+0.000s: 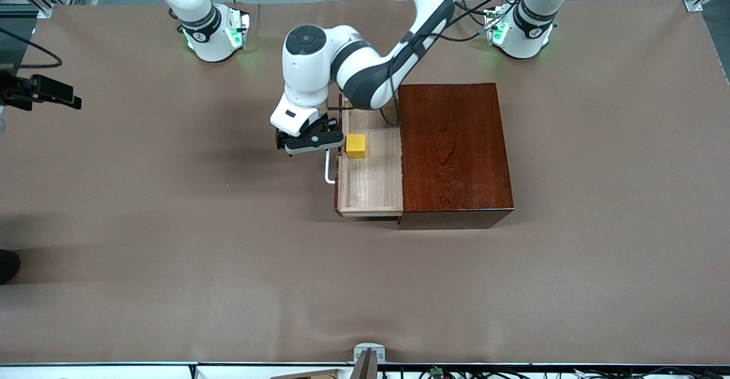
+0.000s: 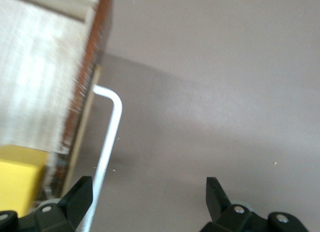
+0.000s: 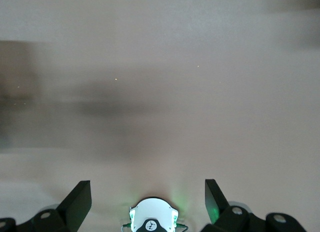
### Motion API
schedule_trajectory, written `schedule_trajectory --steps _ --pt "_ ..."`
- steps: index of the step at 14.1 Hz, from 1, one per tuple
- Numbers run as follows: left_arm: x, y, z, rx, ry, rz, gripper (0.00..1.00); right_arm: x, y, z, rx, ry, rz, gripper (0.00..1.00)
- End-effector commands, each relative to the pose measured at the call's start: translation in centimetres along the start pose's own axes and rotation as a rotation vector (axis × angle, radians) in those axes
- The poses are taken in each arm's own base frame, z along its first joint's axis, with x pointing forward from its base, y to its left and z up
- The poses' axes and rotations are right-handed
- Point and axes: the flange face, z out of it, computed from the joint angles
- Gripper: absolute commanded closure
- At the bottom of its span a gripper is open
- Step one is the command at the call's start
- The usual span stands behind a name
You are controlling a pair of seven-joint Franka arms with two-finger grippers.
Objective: Open drawer, take yellow block, close drawer
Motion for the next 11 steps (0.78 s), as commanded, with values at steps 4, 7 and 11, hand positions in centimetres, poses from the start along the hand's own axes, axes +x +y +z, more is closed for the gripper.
schedule_trajectory --steps 4,7,11 --pt "9.7 -6.9 -16.2 0.091 0.036 -0.103 0.00 3.3 2.3 2.1 -0.005 0.033 0.020 0.00" --pt "12.8 -11.3 -20.7 0.247 0.140 -0.111 0.00 3.7 2.6 2.8 0.009 0.020 0.032 0.00" --pt "18.6 -17.9 -26.2 0.308 0.130 -0.065 0.00 4.0 1.3 3.4 0.008 0.002 0.158 0.00"
